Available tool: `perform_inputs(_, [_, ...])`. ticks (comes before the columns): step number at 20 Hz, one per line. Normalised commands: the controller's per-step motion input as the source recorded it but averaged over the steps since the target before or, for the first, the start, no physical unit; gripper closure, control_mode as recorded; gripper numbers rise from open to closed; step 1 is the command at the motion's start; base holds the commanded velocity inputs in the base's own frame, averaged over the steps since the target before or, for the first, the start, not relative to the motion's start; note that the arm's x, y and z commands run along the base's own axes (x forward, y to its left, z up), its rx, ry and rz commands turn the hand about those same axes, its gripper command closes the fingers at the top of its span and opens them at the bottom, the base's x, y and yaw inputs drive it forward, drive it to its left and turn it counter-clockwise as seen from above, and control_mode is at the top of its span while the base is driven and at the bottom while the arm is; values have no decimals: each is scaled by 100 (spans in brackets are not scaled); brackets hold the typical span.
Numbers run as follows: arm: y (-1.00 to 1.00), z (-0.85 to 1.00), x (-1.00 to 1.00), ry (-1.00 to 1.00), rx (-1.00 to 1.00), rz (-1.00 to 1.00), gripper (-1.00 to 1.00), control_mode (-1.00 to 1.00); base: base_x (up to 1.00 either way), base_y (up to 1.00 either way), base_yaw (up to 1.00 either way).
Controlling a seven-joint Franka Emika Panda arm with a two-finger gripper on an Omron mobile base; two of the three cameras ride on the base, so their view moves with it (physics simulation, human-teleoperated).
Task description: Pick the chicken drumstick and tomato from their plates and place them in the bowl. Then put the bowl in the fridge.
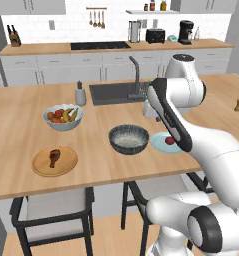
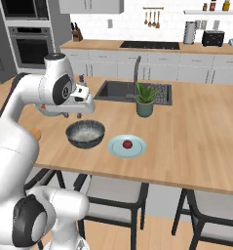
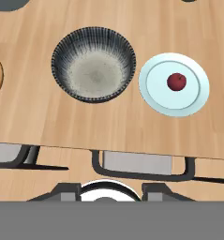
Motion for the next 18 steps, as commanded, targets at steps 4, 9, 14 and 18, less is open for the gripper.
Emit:
perform_inputs(4, [-15,-14,-32,-1,0,0,-100,-100,0,0,0])
perform_inputs(9, [-85,-57,-49,-4,0,16,-100,-100,0,0,0])
perform_inputs(14, [-84,-87,4,-6,-8,18,-100,-100,0,0,0])
perform_inputs(18, [-53,-72,85,5,-7,0,-100,-100,0,0,0])
